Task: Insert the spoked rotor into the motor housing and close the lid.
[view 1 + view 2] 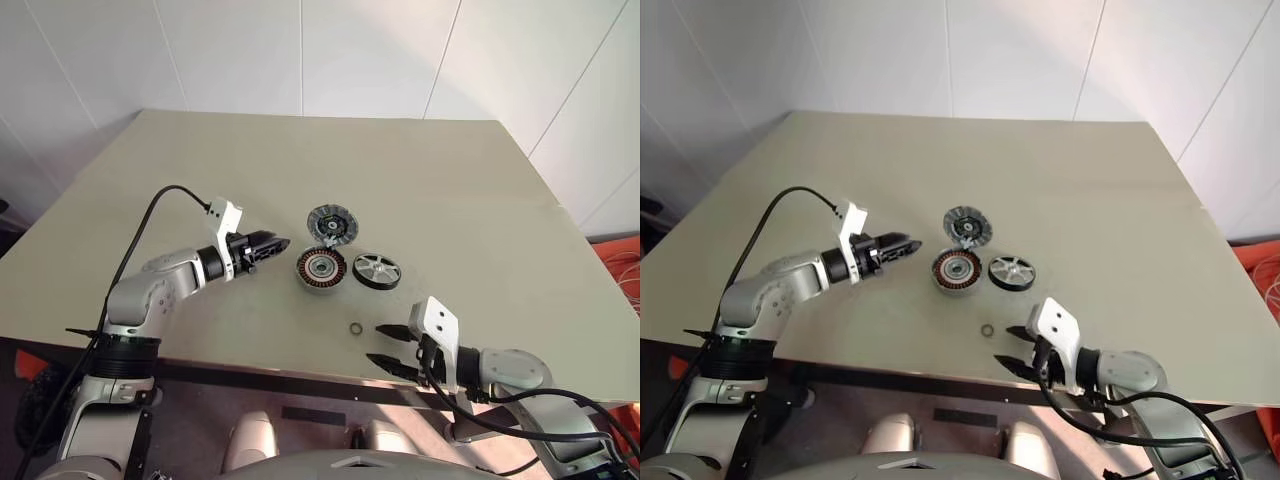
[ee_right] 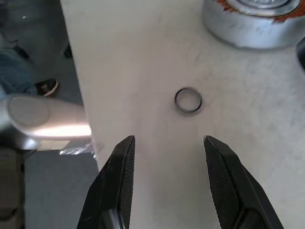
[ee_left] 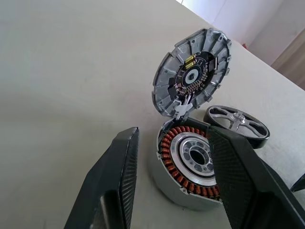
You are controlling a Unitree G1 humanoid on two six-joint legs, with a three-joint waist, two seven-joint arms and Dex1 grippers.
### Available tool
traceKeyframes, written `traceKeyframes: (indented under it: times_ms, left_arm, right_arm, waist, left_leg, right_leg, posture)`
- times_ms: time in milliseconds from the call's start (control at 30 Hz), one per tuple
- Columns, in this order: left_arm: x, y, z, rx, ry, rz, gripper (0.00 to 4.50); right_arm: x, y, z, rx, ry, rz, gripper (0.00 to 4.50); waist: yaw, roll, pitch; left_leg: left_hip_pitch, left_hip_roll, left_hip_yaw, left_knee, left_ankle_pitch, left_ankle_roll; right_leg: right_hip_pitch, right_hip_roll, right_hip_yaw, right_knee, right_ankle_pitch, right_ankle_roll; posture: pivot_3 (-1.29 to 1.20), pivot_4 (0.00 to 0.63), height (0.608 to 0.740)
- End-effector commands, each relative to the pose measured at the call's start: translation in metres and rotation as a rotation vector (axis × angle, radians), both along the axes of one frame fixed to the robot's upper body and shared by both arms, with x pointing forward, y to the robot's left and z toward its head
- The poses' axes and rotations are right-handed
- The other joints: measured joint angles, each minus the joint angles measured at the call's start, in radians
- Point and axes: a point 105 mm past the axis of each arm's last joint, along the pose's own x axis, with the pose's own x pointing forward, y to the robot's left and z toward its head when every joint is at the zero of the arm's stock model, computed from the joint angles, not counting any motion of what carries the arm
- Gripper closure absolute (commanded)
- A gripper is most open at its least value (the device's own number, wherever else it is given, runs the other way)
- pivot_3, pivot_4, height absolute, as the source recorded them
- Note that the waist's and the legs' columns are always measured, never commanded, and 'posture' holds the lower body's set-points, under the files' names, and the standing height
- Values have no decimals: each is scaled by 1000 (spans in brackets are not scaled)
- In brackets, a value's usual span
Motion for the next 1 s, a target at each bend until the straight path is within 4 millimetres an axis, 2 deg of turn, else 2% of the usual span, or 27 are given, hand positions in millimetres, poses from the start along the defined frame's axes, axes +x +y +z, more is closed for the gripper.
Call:
traceKeyframes:
  times_ms: [33,200,333,567,800,1000]
  left_arm:
    - [0,1,15,-5,-52,-4,2152]
    - [0,1,17,-2,-57,-3,2152]
    - [-1,4,18,1,-61,5,2152]
    - [-3,7,18,1,-65,23,2152]
    - [-4,5,16,-10,-66,36,2152]
    - [-3,3,16,-22,-72,45,2152]
  right_arm:
    - [10,10,13,31,-67,41,1981]
    - [21,10,4,12,-89,56,1981]
    - [29,12,-3,17,-104,66,1981]
    - [37,17,-12,24,-106,78,1981]
    - [51,30,-10,35,-128,95,1981]
    - [56,33,-3,31,-150,116,1981]
  waist:
    - [-4,0,0]
    - [-1,0,0]
    - [-2,-1,0]
    - [-25,-3,-2]
    - [-53,-6,-2]
    - [-54,-6,-2]
  left_leg:
    - [0,0,0,0,0,0]
    - [2,0,0,0,1,-1]
    - [1,0,0,0,1,0]
    - [4,1,0,0,1,-1]
    - [5,3,0,0,4,-2]
    - [5,2,0,0,5,-2]
  right_leg:
    - [0,0,0,0,0,0]
    - [0,0,0,1,-2,4]
    - [0,0,0,0,1,-1]
    - [2,0,0,1,0,0]
    - [2,2,-1,1,-1,2]
    - [2,2,-1,1,-1,2]
  posture:
    - [0,0,740]
    - [0,0,740]
    - [0,0,740]
    - [0,0,740]
    - [0,0,740]
    - [0,0,740]
